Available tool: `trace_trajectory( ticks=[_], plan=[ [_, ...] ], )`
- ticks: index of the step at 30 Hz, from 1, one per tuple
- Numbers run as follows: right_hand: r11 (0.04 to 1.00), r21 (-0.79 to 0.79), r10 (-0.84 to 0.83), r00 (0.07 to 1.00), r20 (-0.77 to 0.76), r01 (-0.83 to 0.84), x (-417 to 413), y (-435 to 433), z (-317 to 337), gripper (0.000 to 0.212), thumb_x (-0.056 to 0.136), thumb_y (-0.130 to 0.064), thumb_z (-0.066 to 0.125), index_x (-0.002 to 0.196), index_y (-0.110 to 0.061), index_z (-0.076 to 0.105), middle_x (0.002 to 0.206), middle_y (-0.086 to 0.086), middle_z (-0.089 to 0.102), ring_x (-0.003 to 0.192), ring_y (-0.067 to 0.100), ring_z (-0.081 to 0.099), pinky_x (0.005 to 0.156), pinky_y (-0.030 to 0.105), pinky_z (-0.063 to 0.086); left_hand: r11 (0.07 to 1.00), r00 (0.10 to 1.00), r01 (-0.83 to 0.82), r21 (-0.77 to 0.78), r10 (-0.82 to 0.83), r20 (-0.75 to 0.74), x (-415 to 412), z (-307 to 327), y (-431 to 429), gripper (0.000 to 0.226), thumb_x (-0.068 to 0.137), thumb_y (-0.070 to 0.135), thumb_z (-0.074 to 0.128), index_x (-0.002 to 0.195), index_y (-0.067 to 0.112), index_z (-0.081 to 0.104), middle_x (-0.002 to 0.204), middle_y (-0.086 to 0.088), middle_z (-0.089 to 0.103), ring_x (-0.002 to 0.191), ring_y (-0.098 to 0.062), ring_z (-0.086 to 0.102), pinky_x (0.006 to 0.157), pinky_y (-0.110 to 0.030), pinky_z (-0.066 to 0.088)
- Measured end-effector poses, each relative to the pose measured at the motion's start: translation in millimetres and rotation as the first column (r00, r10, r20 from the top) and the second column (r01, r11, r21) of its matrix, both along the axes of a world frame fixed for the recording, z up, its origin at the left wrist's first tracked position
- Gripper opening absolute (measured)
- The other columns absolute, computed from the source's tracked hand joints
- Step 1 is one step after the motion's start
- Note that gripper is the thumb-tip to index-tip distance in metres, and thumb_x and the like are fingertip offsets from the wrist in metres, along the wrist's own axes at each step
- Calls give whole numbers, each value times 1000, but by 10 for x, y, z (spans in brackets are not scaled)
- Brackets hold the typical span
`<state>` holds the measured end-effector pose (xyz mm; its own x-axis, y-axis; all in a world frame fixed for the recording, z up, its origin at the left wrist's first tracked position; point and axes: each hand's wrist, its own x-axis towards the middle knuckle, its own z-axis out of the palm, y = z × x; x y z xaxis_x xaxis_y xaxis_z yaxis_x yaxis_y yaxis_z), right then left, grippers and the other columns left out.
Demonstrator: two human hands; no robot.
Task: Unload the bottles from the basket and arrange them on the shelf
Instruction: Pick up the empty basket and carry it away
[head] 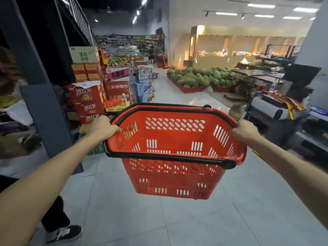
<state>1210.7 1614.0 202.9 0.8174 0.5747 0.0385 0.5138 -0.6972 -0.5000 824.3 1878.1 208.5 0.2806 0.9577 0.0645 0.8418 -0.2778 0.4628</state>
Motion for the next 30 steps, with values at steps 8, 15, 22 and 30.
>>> trace_trajectory(
  ticks=[8,15,22,30],
  plan=[
    [999,40,3,1000,6,-3,1368,1397,57,24,88,-30,65,100,-10,68,86,10,75,71,28,75,73,46,65,998,999,-52,36,52,-1,1304,11,1374,41,77,57,80,78,19,67,74,-1,69,69,-23,65,63,-32,49],
    [998,59,10,1000,-5,-10,2403,3065,-212,28,91,-36,66,102,-11,64,85,9,75,68,27,75,71,45,65,997,997,-77,26,77,13,2294,-378,2931,41,81,56,77,90,18,65,74,0,69,66,-21,65,71,-36,55],
    [994,80,83,996,-23,-81,3188,4735,-255,25,100,-34,63,96,-11,55,69,1,64,61,19,69,54,28,54,995,995,-98,19,98,-4,3161,-510,4519,39,84,54,74,90,16,66,71,2,65,60,-17,60,53,-28,41],
    [992,102,77,995,-68,-70,4553,6405,-593,31,96,-40,68,101,-11,57,75,5,69,62,21,72,58,32,60,992,991,-117,55,120,-58,4423,-620,6128,46,80,62,75,87,18,61,74,-1,67,63,-23,65,60,-33,55]
  ],
)
